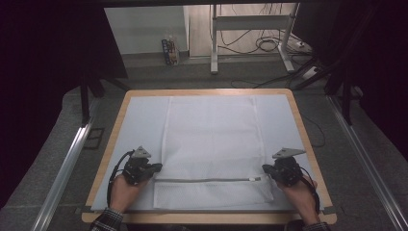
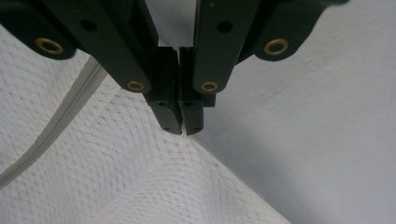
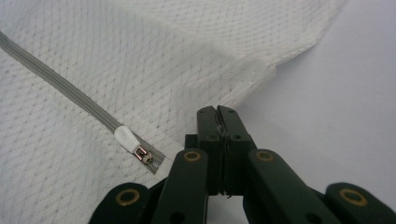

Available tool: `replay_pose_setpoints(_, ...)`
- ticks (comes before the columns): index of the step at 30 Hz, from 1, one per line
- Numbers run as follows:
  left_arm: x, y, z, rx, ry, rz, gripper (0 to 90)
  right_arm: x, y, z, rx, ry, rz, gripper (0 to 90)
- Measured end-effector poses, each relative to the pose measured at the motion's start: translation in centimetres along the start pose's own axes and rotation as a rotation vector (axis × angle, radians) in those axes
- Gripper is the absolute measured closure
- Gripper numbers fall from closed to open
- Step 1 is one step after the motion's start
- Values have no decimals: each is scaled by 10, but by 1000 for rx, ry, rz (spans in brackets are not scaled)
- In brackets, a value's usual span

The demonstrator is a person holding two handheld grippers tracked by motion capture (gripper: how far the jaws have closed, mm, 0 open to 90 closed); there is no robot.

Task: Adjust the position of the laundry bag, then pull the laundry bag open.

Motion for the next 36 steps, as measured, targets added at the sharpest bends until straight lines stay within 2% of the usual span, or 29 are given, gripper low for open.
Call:
replay_pose_setpoints(6, -3, -4, 0, 14, -5, -6, 881, 2, -5, 6, 6, -17, -25, 878)
replay_pose_setpoints(12, -3, -2, 3, 32, -25, 11, 875, 0, -3, 7, 15, -26, -15, 876)
replay_pose_setpoints(16, -3, -3, 3, 33, -21, 2, 845, 0, -3, 7, 16, -31, -13, 873)
replay_pose_setpoints(18, -2, -3, 3, 31, -8, -16, 738, 0, -3, 7, 14, -27, -24, 850)
replay_pose_setpoints(21, 0, -3, 2, 29, 13, -38, 578, 1, -2, 4, 0, -2, -33, 759)
replay_pose_setpoints(24, 1, -4, 4, 49, 27, -49, 425, 2, 0, 3, -11, 17, -33, 634)
replay_pose_setpoints(25, 1, -4, 5, 51, 31, -57, 346, 2, 0, 3, -15, 20, -39, 585)
replay_pose_setpoints(28, 3, -5, 7, 66, 41, -61, 219, 2, 1, 4, -18, 34, -50, 490)
replay_pose_setpoints(31, 4, -4, 7, 65, 51, -71, 115, 1, 2, 3, -6, 51, -53, 405)
replay_pose_setpoints(32, 5, -4, 6, 66, 53, -72, 115, 1, 2, 3, -6, 51, -53, 405)
replay_pose_setpoints(33, 5, -3, 5, 52, 54, -65, 84, 1, 3, 2, -2, 58, -55, 365)
replay_pose_setpoints(36, 7, 0, 4, 50, 65, -48, 84, 2, 4, 2, 1, 63, -55, 337)
Point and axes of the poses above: each handheld gripper's, and its own axes: z roughly forward along the jaws, x roughly out of its top, y roughly to its right, the point moved 4 cm from there along z, roughly forward along the jaws, and after that the axes turned 7 degrees about x, right-handed, at the moved point
